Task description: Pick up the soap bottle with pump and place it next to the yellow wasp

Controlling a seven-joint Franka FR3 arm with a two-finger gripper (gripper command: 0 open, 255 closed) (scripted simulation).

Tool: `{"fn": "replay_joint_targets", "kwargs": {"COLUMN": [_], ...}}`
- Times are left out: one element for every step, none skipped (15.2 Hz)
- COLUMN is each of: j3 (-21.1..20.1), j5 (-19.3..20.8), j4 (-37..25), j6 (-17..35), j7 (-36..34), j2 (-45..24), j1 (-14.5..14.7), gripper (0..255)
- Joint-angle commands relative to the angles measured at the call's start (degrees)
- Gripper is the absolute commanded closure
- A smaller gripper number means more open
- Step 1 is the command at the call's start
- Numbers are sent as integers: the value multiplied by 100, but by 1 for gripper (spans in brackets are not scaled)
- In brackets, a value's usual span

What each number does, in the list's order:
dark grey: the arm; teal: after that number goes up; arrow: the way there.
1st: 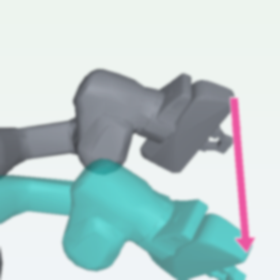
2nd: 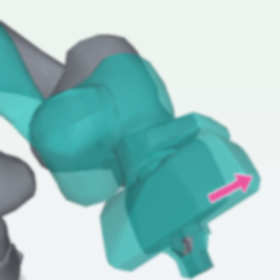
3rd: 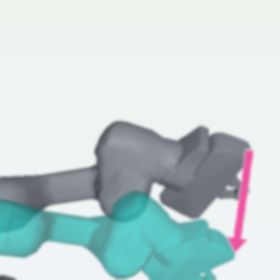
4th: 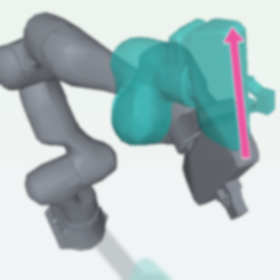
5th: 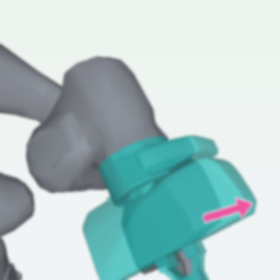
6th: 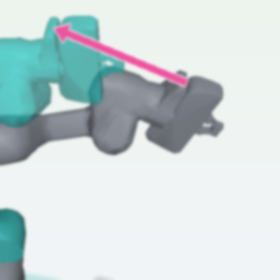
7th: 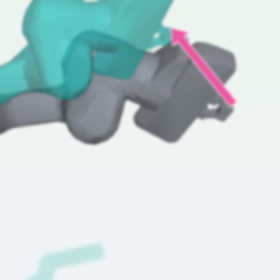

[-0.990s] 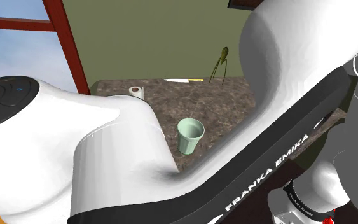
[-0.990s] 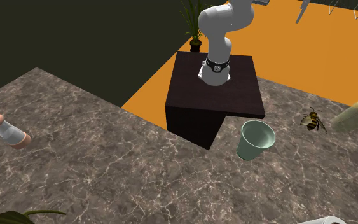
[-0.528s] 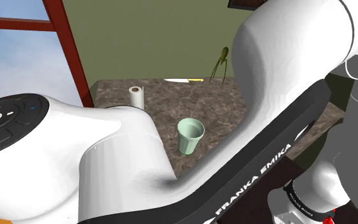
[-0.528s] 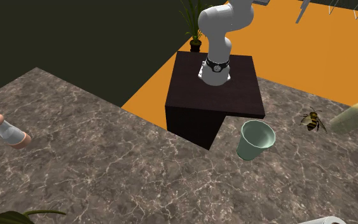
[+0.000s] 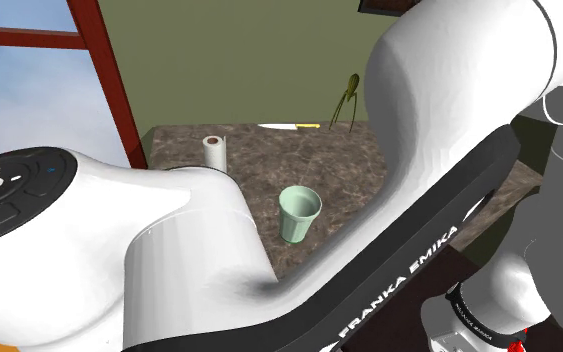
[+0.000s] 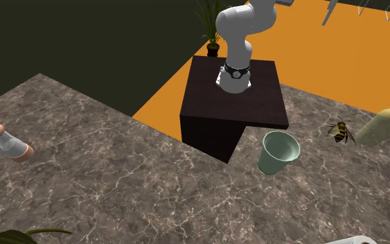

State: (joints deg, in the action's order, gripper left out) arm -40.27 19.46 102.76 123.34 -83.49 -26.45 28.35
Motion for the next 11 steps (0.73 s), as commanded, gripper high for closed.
{"fn": "replay_joint_targets", "kwargs": {"j3": [0,-52,-99,-143,-174,-173,-173,-173,-173,-173,-173], "j5": [0,-84,-163,-239,-296,-296,-296,-296,-296,-296,-296], "j4": [0,-63,-135,-215,-285,-285,-284,-285,-285,-285,-285], "j6": [0,-144,-291,-442,-563,-563,-562,-563,-563,-563,-563], "j7": [0,52,101,148,184,184,185,185,185,184,184], "j2": [0,101,196,286,353,353,353,353,353,353,353], "j1": [0,-38,-71,-102,-123,-122,-123,-122,-122,-122,-122], "gripper": [0,0,0,0,0,0,0,0,0,0,0]}}
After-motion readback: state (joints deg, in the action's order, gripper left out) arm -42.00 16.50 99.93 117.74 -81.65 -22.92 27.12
